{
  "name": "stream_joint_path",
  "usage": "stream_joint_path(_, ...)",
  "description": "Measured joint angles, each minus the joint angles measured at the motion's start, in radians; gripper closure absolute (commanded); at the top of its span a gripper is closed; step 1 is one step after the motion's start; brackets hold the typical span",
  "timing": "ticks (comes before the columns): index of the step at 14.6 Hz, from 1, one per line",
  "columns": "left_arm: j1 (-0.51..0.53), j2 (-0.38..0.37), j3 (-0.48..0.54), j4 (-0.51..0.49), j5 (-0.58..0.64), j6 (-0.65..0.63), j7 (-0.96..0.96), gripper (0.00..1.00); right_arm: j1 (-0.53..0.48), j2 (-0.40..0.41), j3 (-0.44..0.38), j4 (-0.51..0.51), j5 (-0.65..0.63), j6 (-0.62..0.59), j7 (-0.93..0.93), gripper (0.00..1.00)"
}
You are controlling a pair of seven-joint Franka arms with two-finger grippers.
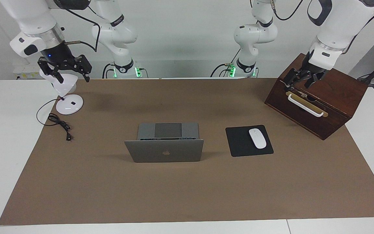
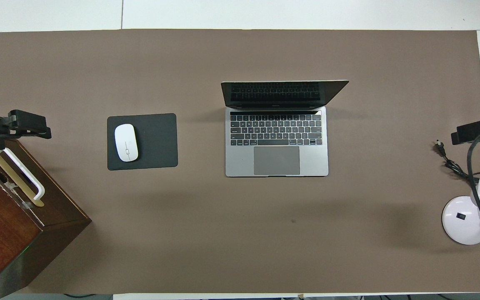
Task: Close laptop with both arms
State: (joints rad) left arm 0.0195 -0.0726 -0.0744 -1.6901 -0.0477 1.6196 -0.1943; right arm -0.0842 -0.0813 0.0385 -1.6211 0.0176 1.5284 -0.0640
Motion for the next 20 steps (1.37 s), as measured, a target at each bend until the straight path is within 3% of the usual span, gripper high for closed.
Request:
stream_joint_path(11, 0.0, 0.0, 0.0, -0.001, 0.001, 0.007, 0.0, 0.0, 0.0, 0.0, 0.0, 0.0, 0.0, 0.0, 0.0, 0.0)
stream_joint_path(20, -0.002, -0.002, -0.01, -0.067, 0.001, 0.117, 0.0, 0.0, 0.0, -0.001, 0.0, 0.0, 0.0, 0.006, -0.001, 0.0)
